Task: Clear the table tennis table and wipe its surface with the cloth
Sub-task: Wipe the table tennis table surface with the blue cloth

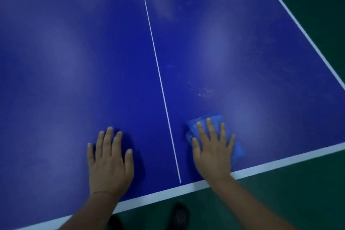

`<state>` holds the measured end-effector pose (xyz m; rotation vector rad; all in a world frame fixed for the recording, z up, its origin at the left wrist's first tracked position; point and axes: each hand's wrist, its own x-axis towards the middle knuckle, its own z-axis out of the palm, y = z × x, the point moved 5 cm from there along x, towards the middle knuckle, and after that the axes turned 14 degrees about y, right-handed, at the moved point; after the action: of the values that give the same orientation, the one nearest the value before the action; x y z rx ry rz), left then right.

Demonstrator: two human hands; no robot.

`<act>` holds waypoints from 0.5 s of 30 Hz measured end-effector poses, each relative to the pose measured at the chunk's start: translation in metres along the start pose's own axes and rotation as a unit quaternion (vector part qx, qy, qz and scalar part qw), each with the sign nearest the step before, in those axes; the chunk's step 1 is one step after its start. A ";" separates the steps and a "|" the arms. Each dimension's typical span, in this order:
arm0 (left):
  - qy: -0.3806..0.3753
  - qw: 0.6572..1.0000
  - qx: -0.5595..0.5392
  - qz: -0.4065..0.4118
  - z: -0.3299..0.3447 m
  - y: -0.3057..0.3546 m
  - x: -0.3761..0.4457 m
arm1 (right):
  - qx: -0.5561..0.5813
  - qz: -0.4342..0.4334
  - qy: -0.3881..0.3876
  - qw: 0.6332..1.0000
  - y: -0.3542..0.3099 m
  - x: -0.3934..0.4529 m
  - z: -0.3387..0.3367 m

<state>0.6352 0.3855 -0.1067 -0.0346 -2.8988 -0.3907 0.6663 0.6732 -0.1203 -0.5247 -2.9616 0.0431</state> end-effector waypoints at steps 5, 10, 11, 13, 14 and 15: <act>-0.017 1.000 0.016 -0.017 0.016 0.016 -0.008 | 0.014 0.144 0.028 0.989 0.009 0.013 -0.002; -0.018 0.999 0.030 -0.021 0.017 0.014 -0.007 | 0.063 -0.218 0.010 0.974 -0.068 -0.057 -0.007; -0.020 0.999 0.030 -0.021 0.017 0.014 -0.008 | 0.065 -0.241 0.011 0.968 -0.054 -0.053 -0.005; -0.020 0.999 0.027 -0.022 0.017 0.014 -0.007 | 0.034 -0.176 0.027 0.983 -0.003 -0.026 0.000; -0.019 0.999 0.027 -0.020 0.017 0.014 -0.007 | 0.009 -0.112 0.035 0.993 0.028 -0.008 0.001; -0.019 0.999 0.027 -0.019 0.018 0.014 -0.007 | -0.009 -0.037 0.027 0.999 0.061 0.011 0.002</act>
<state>0.6390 0.4037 -0.1211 0.0228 -2.9499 -0.3220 0.6769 0.7344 -0.1236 -0.4119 -2.9284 -0.0059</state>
